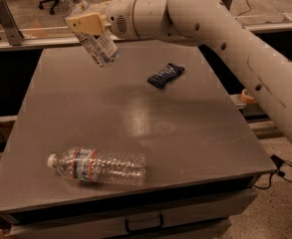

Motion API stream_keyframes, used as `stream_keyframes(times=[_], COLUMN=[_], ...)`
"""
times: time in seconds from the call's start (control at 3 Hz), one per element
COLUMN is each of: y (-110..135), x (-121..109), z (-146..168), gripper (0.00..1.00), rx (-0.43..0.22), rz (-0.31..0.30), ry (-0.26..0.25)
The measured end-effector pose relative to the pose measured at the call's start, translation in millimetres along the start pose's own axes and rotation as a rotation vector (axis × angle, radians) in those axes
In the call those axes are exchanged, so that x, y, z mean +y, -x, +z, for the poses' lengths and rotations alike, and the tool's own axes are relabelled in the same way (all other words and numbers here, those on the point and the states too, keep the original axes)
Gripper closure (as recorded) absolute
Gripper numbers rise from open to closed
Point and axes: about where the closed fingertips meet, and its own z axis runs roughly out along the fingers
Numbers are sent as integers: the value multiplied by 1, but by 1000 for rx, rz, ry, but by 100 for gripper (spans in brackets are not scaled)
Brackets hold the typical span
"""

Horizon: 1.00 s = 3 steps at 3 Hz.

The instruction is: Place blue plastic bottle upright

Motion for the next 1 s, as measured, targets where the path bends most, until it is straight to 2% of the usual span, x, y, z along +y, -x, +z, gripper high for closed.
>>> stream_keyframes(times=[0.33, 0.67, 1.0], y=[-2, -17, -32], x=[6, 7, 9], z=[-31, -59, -71], gripper=[100, 100, 100], rx=[-25, -92, -178], rz=[-30, -27, -14], ry=[-8, -16, 5])
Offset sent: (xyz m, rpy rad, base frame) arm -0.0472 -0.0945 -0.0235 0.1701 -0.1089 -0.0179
